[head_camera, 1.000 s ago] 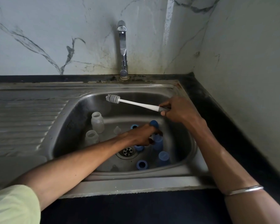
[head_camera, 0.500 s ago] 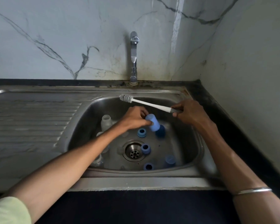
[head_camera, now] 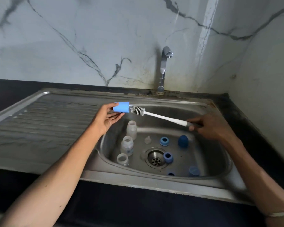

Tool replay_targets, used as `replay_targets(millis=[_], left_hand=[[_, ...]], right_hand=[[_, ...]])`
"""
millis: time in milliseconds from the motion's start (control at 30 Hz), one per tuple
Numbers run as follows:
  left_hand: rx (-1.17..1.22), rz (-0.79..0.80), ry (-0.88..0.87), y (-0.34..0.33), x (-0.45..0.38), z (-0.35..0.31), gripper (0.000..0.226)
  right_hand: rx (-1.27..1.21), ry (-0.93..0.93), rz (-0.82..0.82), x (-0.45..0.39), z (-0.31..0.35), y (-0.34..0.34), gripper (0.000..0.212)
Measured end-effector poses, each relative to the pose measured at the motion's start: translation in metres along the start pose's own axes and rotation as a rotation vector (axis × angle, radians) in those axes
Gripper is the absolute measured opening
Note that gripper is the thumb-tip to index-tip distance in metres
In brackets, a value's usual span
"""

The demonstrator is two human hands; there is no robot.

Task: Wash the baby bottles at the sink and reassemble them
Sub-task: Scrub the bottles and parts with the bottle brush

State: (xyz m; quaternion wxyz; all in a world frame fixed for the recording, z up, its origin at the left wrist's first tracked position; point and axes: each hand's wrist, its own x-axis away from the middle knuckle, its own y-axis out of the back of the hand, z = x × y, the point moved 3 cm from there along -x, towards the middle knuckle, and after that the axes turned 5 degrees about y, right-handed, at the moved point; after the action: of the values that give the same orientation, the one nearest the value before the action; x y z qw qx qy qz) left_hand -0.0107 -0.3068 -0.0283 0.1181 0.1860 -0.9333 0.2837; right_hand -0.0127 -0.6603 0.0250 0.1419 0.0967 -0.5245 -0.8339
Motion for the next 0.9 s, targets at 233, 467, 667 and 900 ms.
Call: replay_targets(millis=[233,467,667,900], left_hand=[[0.127,0.063,0.014,0.0,-0.008,-0.008,0.041],[-0.14,0.177,0.044,-0.017,-0.004,0.0,0.034],[-0.156,0.132,0.042,-0.021,-0.001,0.008,0.018],[-0.052,0.181,-0.042,-0.029,-0.002,0.006,0.007]], right_hand=[[-0.046,0.061,-0.068,0.001,0.016,-0.004,0.039],[-0.042,0.066,-0.08,-0.003,0.018,-0.011,0.04],[-0.035,0.08,-0.148,-0.001,0.023,-0.013,0.038],[-0.008,0.016,-0.148,-0.004,0.021,-0.02,0.033]])
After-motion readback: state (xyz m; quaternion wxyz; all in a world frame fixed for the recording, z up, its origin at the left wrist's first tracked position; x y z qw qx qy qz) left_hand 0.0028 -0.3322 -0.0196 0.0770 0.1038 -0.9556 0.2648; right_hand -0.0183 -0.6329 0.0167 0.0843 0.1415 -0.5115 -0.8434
